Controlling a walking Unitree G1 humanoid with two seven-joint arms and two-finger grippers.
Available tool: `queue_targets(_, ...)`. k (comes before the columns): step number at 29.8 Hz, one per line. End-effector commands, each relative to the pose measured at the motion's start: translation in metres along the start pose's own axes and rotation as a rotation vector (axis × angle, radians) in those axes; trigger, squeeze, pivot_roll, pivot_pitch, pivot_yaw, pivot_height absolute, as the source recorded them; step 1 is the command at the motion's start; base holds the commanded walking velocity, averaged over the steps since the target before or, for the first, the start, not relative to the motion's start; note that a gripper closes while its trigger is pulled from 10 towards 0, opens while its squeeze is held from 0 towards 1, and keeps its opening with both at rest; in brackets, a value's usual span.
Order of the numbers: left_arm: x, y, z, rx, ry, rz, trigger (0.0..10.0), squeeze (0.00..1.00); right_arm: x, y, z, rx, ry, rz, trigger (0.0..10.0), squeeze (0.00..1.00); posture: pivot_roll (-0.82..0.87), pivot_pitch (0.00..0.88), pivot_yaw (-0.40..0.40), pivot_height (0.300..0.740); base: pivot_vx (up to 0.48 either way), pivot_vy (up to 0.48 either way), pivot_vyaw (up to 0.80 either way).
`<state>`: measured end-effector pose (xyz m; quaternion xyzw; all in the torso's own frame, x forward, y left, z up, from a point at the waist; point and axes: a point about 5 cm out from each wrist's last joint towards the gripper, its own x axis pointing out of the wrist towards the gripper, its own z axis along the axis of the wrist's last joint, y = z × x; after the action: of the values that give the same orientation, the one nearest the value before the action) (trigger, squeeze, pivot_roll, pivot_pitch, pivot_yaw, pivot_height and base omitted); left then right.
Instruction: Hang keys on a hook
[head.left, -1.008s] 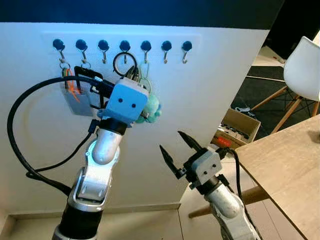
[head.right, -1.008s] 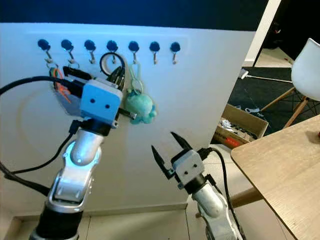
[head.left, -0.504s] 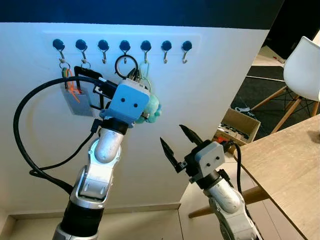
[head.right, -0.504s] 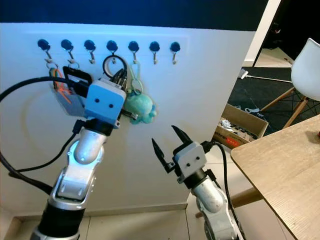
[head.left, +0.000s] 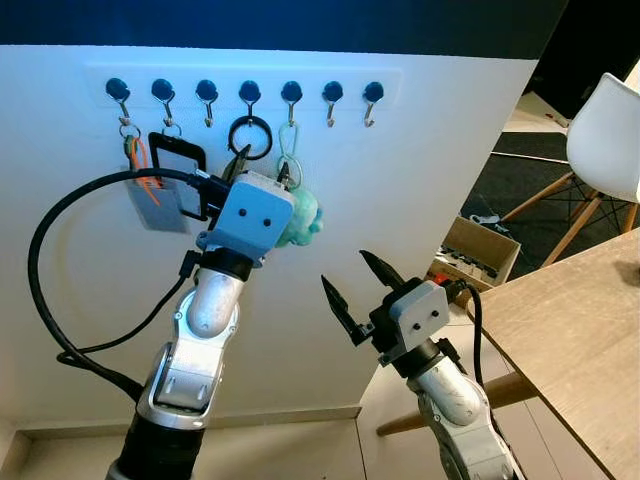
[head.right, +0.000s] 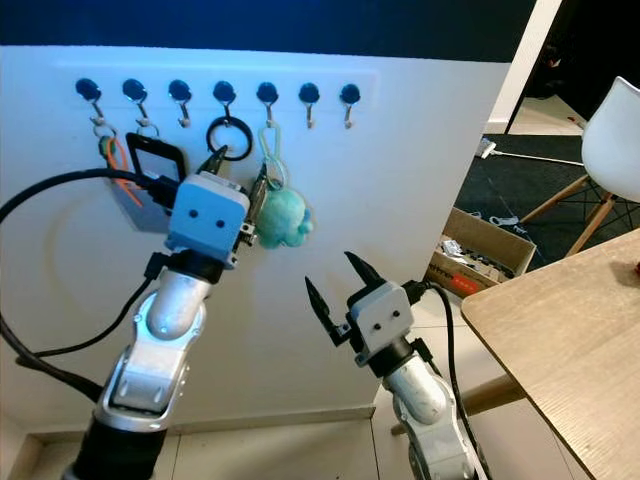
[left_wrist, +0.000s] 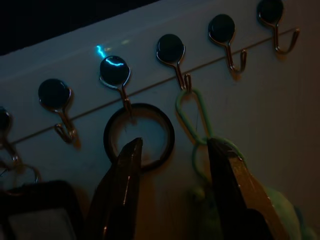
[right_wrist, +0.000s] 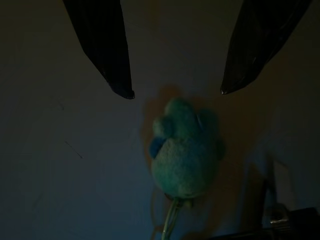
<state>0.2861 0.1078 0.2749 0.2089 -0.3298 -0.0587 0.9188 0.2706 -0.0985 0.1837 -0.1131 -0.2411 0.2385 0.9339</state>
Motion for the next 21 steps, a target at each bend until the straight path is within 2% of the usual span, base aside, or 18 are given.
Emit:
queue_targets(1, -0.007, 0.003, 0.005, 0.008, -0.03, 0.023, 10.0, 0.0, -0.004, -0.001, 0.0, 0.007, 0.008, -0.009, 10.0, 0.0, 0.1, 0.184, -0.024, 0.74, 0.0, 0.0, 0.0)
queue_targets(5, -0.018, 0.005, -0.001, 0.023, 0.005, 0.024, 10.0, 0.0, -0.004, -0.001, 0.0, 0.008, 0.01, -0.01, 10.0, 0.0, 0.11, 0.185, -0.023, 0.74, 0.0, 0.0, 0.0)
queue_targets(8, -0.045, 0.0, -0.016, 0.02, 0.112, -0.037, 10.0, 0.0, -0.005, -0.002, 0.0, 0.008, 0.014, -0.013, 10.0, 0.0, 0.11, 0.186, -0.026, 0.74, 0.0, 0.0, 0.0)
queue_targets(9, -0.045, 0.0, -0.016, 0.02, 0.112, -0.037, 10.0, 0.0, -0.005, -0.002, 0.0, 0.008, 0.014, -0.013, 10.0, 0.0, 0.11, 0.186, -0.026, 0.74, 0.0, 0.0, 0.0)
queue_targets(13, -0.066, -0.013, -0.029, -0.116, 0.254, -0.131, 10.0, 0.0, -0.004, -0.005, -0.002, 0.016, 0.021, -0.027, 10.0, 0.0, 0.12, 0.185, -0.031, 0.74, 0.0, 0.0, 0.0)
queue_targets(16, -0.072, -0.015, -0.033, -0.139, 0.292, -0.134, 10.0, 0.0, -0.003, -0.006, -0.004, 0.023, 0.029, -0.041, 10.0, 0.0, 0.12, 0.185, -0.031, 0.74, 0.0, 0.0, 0.0)
queue_targets(21, -0.073, -0.017, -0.036, -0.16, 0.314, -0.123, 10.0, 0.0, -0.004, -0.008, -0.008, 0.032, 0.046, -0.06, 10.0, 0.0, 0.11, 0.178, -0.033, 0.74, 0.0, 0.0, 0.0)
